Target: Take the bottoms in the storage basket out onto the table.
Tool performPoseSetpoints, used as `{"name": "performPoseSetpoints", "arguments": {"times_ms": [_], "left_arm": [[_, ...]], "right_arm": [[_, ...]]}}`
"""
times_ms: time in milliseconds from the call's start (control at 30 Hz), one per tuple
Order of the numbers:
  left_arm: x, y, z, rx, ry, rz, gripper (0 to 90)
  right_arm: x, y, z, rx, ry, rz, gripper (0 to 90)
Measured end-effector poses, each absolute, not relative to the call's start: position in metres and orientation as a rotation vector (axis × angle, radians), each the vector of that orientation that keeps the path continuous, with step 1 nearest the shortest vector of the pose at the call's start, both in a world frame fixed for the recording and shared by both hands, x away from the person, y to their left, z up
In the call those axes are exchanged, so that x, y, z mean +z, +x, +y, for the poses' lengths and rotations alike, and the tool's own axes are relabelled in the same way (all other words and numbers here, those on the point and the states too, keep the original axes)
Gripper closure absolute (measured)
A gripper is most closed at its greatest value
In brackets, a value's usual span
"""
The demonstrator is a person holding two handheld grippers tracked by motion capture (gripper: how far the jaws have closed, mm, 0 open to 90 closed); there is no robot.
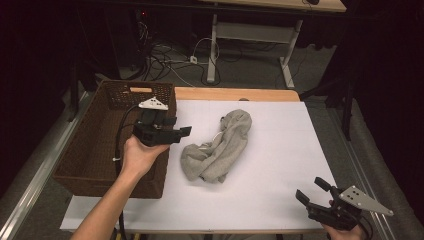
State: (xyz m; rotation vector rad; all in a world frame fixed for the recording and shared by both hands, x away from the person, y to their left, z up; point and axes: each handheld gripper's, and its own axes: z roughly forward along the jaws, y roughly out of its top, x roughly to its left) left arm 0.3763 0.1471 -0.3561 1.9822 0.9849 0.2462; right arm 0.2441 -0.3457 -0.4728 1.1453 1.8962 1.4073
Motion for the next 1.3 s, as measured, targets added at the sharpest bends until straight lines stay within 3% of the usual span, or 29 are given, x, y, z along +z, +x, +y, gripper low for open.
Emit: {"name": "performPoseSetpoints", "arguments": {"times_ms": [1300], "left_arm": [[-0.362,0.342,0.197,0.326,1.895,1.015,32.7]], "right_arm": [[-0.473,0.244,-0.345,1.407,1.148,1.895,17.3]]}}
